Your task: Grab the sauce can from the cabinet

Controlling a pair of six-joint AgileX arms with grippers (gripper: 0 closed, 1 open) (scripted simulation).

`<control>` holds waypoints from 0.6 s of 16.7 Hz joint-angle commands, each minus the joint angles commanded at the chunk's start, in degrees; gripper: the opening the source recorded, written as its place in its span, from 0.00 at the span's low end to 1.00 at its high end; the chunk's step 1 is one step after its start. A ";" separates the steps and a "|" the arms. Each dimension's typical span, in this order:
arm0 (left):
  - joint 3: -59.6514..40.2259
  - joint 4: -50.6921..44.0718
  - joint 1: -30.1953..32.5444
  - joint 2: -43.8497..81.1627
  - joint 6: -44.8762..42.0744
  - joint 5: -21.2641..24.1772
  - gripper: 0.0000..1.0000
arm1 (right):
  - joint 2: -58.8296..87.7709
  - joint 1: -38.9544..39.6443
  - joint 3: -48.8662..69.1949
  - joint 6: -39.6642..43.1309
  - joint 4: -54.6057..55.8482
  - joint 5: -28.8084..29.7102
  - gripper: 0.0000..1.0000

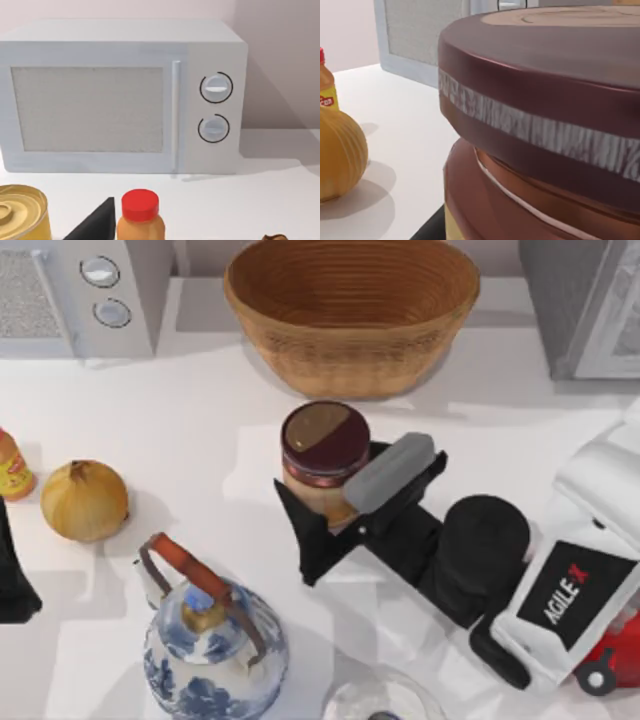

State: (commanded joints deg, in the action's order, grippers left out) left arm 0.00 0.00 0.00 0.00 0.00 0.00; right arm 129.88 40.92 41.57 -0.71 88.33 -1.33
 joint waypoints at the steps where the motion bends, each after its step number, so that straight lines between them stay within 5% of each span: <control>1: 0.00 0.00 0.00 0.00 0.00 0.00 1.00 | 0.00 0.00 0.00 0.00 0.00 0.00 0.68; 5: 0.00 0.00 0.00 0.00 0.00 0.00 1.00 | 0.00 0.00 0.00 0.00 0.00 0.00 0.98; 10: 0.00 0.00 0.00 0.00 0.00 0.00 1.00 | 0.00 0.00 0.00 0.00 0.00 0.00 1.00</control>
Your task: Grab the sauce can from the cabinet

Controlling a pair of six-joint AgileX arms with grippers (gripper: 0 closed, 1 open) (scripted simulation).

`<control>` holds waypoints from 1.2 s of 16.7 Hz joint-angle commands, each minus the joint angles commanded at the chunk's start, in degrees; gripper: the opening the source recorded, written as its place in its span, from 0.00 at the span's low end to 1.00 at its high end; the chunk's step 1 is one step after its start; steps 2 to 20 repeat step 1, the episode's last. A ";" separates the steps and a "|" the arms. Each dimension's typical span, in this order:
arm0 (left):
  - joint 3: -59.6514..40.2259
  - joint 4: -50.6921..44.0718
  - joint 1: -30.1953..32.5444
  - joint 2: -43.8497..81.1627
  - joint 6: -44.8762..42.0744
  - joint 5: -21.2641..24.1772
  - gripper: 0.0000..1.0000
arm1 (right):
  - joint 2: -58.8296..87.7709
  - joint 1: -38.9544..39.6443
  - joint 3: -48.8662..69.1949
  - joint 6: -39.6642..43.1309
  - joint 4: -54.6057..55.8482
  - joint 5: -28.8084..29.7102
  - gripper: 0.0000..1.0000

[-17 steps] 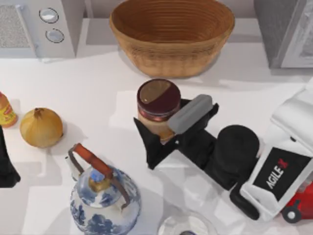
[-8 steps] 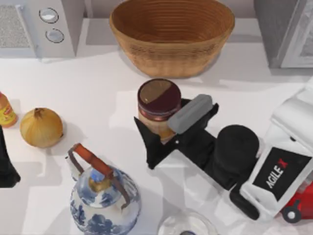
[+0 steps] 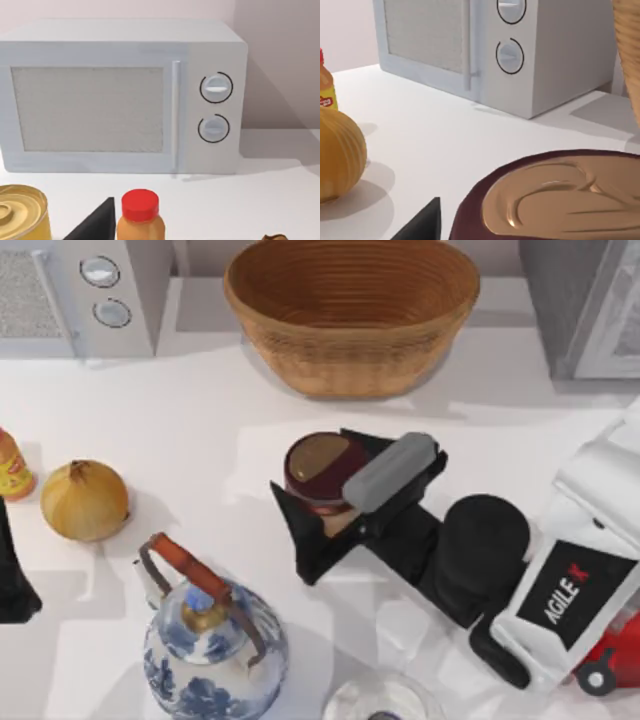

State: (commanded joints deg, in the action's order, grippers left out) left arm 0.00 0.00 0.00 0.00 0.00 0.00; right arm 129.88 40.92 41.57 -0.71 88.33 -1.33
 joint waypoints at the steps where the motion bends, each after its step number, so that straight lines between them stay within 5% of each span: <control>1: 0.00 0.00 0.00 0.00 0.00 0.00 1.00 | 0.00 0.00 0.00 0.00 0.00 0.00 1.00; 20: 0.00 0.00 0.00 0.00 0.00 0.00 1.00 | 0.00 0.00 0.00 0.00 0.00 0.00 1.00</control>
